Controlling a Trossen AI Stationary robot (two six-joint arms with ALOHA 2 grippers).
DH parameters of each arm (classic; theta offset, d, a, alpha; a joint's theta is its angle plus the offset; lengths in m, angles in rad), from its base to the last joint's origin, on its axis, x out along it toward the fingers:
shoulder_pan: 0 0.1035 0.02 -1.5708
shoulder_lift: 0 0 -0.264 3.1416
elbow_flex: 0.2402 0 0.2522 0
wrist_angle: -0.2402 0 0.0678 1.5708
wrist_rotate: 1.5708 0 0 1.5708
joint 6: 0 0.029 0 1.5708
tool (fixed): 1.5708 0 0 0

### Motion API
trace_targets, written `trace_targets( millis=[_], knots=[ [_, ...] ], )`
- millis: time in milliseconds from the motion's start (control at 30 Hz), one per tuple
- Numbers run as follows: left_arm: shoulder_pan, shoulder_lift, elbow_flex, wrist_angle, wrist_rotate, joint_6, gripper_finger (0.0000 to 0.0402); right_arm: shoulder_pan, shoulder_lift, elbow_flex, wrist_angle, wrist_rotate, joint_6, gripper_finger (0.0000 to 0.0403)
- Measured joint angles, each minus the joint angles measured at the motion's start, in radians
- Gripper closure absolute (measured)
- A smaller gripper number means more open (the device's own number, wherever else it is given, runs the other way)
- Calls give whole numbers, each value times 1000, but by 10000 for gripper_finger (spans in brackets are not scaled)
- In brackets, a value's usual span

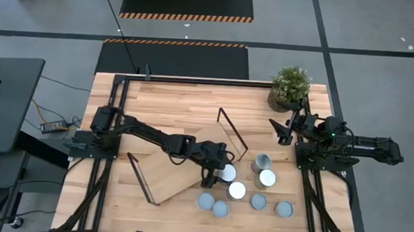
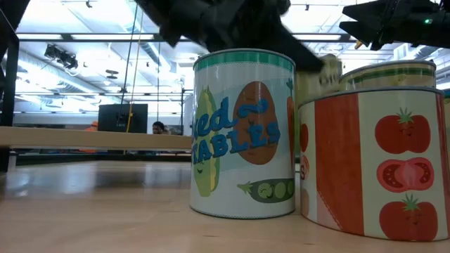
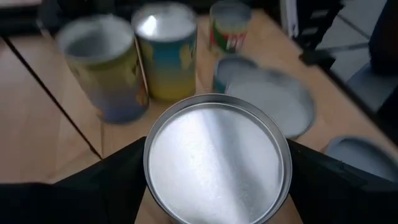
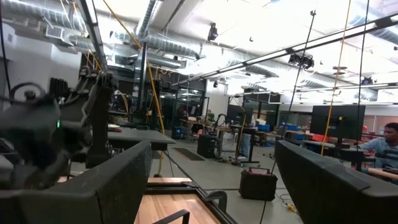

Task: Pick and place cans onto a shelf
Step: Put the top left big can on the shelf

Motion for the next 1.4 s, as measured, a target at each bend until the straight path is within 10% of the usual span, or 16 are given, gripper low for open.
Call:
trace_targets(
  millis=[700, 1400],
  knots=[
    [201, -222, 0, -417, -75, 131, 72, 0, 0, 0, 2, -3, 0, 54],
    [394, -170, 0, -414, 145, 204, 72, 0, 2, 0, -6, 2, 8, 54]
  ],
)
